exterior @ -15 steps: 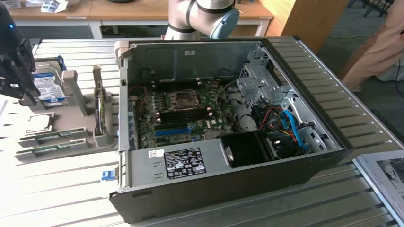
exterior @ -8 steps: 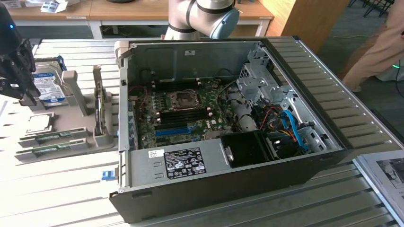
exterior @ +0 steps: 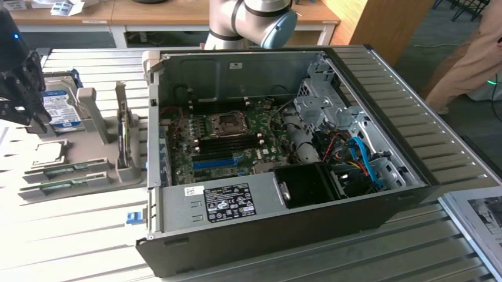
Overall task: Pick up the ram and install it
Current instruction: 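Pick up the ram and move it above insertion slot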
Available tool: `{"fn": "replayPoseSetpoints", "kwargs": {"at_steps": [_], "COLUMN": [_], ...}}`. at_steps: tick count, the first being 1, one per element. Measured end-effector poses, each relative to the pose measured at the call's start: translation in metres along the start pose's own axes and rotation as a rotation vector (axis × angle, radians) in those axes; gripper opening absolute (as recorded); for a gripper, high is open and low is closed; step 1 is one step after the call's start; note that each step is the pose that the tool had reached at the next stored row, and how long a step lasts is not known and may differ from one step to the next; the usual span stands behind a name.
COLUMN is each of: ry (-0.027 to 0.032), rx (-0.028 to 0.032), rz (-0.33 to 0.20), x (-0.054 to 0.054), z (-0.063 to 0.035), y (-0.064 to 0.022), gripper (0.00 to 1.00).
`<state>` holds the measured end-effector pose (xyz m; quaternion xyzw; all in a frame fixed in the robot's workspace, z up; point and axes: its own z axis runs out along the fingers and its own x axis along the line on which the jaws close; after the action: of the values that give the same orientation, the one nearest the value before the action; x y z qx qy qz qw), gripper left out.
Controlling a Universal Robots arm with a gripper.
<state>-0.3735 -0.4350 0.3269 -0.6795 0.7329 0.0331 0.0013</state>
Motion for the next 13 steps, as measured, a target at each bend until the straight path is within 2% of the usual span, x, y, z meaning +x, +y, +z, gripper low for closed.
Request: {"fn": "replayPoseSetpoints", "kwargs": {"at_steps": [13], "ry": [0.0000], "rx": [0.0001], "rz": [0.000], "x": [0.001], "z": [0.0109], "y": [-0.0005], "gripper": [0.29]}}
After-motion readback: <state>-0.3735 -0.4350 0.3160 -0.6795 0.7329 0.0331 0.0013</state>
